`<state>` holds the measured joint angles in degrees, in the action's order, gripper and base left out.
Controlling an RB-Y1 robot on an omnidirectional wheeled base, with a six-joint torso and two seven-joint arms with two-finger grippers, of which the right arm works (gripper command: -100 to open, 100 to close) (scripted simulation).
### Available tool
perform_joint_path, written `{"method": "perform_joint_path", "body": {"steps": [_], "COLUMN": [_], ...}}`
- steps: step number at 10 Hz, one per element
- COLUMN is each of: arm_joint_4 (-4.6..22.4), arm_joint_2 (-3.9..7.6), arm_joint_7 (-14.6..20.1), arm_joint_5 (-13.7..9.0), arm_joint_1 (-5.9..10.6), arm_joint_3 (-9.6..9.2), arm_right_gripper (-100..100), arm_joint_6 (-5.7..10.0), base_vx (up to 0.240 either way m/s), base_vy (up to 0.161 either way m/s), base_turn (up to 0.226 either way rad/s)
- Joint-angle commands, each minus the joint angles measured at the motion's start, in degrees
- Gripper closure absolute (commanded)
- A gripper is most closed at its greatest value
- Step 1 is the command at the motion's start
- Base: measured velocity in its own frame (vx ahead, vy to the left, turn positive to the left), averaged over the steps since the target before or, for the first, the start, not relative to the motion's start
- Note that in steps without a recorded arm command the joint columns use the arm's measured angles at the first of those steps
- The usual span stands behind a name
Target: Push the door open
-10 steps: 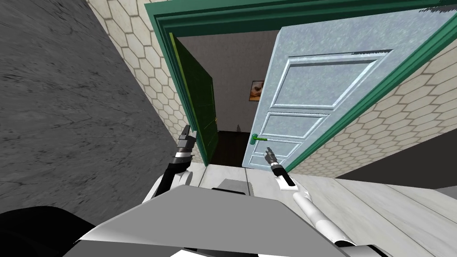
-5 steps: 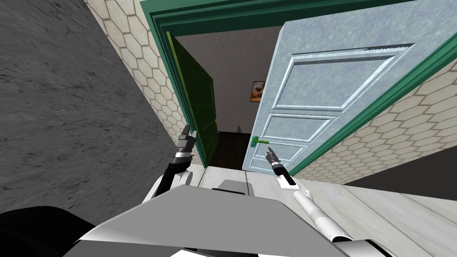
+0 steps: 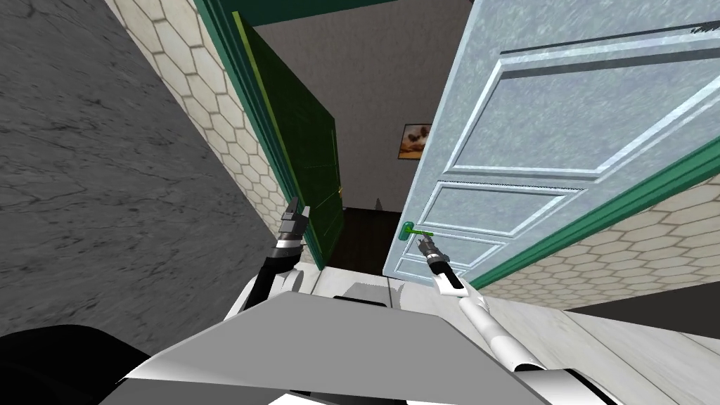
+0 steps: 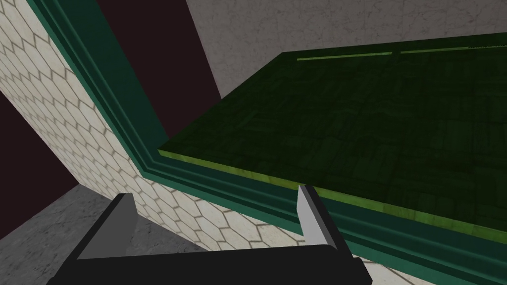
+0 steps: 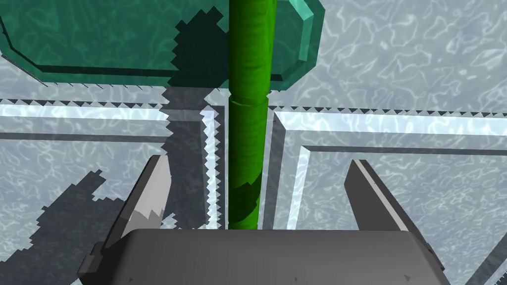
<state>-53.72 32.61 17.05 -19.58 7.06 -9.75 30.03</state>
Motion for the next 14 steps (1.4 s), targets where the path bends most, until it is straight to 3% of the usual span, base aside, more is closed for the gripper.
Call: {"method": "perform_joint_path", "body": {"steps": [1, 4, 5, 10, 14], "arm_joint_4": [0.6, 0.7, 0.7, 0.7, 2.1], "arm_joint_2": [-0.33, -0.52, -0.52, -0.52, -1.0], "arm_joint_7": [-0.2, -0.4, -0.4, -0.4, -1.5], "arm_joint_5": [0.1, 0.1, 0.1, 0.1, 0.1], "arm_joint_1": [0.44, 0.64, 0.64, 0.64, 1.19], "arm_joint_3": [0.4, 0.65, 0.65, 0.65, 2.48], "arm_right_gripper": [-100, -100, 100, 100, 100], "arm_joint_6": [-0.22, -0.44, -0.44, -0.44, -0.67], "base_vx": [0.172, 0.163, -0.012, -0.016, 0.153], "base_vy": [-0.059, -0.018, -0.001, 0.0, 0.032], "base_turn": [0.054, 0.028, -0.006, 0.0, -0.037]}}
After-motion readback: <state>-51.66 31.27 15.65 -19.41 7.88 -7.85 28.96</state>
